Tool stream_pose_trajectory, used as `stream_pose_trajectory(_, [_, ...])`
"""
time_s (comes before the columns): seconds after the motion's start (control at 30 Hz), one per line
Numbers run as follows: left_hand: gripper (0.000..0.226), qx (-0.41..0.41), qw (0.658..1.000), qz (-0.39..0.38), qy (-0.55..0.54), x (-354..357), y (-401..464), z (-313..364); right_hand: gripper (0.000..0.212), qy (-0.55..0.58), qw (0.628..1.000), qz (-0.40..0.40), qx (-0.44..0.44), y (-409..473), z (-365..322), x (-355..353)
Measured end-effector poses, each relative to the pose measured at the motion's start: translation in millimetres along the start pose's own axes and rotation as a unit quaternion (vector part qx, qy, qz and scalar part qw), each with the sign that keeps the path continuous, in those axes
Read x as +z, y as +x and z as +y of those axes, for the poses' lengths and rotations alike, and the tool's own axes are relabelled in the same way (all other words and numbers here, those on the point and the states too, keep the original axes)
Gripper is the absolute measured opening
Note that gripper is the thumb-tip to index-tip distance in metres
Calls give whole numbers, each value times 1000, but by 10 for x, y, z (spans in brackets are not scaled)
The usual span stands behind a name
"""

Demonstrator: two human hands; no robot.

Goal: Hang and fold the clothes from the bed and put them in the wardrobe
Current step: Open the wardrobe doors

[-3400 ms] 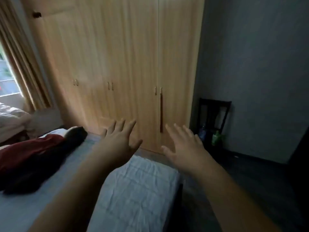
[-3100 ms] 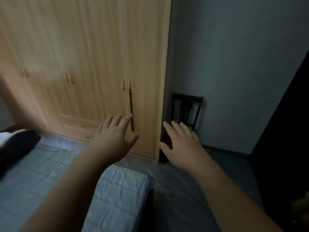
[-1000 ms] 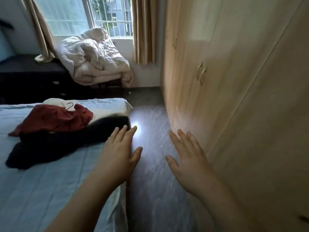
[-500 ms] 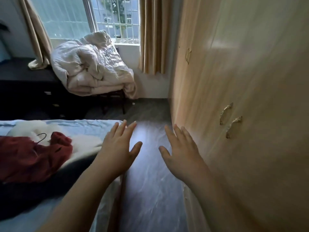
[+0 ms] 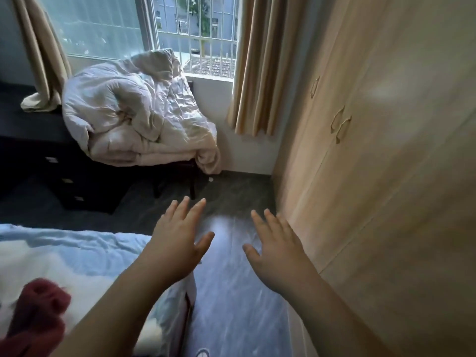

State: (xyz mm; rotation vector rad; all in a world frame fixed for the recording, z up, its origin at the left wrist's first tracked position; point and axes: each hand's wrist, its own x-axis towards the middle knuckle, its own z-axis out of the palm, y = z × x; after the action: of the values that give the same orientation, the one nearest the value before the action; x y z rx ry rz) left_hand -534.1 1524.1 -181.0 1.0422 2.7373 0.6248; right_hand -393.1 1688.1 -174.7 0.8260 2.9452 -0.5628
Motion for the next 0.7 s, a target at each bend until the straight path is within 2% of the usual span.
stream_pose_trajectory(0.2, [75, 59, 998, -21, -2, -178, 1752, 106, 69, 28, 998, 52, 23, 1421, 74, -526])
stream_pose_trajectory(0.33, [74, 97, 994, -47, -16, -107, 2715, 293, 69, 36, 996, 49, 69, 2113, 436, -641])
stream_pose_trajectory(0.7, [75, 186, 978, -90, 12, 345, 5556, 1115, 72, 45, 991, 73, 99, 4578, 1578, -1219])
